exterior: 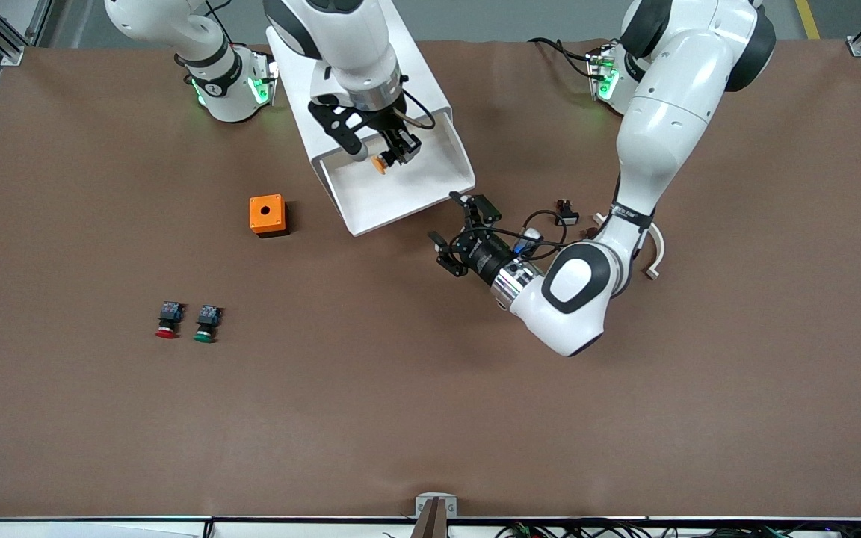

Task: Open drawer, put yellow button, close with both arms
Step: 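Carry the yellow button into the open drawer with the right gripper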

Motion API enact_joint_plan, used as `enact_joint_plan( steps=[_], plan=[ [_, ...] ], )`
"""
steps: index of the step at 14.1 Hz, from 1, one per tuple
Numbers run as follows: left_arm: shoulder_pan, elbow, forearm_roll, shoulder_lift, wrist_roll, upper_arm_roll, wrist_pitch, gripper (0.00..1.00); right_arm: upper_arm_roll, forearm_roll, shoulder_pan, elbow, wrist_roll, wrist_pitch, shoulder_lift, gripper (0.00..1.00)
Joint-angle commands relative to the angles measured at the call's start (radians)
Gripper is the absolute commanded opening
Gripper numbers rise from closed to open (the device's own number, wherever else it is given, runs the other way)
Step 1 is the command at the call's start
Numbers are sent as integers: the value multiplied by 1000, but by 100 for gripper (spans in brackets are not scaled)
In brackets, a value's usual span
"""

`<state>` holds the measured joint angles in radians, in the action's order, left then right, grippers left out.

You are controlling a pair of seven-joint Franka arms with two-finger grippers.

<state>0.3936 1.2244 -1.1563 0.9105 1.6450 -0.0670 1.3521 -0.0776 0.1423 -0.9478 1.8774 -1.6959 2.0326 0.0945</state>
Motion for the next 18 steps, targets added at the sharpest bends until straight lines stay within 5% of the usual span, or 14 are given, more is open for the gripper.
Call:
enact_joint_plan(
  steps=[1,11,12,14,18],
  plan=[
    [30,-57,33,-7,-160,45,5,100,-13,-21,-38,-3,-60,34,33,0],
    [45,-80,447,-191,-626,62,104,100,-14,-26,-68,-14,-134,101,111,3],
    [45,-80,475,-206,-658,62,107,100,-14,-26,-66,-17,-133,100,113,18],
    [45,-78,524,-242,-692,64,123,100,-14,-26,-66,-20,-131,98,113,100],
    [86,-72,665,-266,-723,56,174,100,-14,-29,-66,-27,-128,97,113,100]
  ],
)
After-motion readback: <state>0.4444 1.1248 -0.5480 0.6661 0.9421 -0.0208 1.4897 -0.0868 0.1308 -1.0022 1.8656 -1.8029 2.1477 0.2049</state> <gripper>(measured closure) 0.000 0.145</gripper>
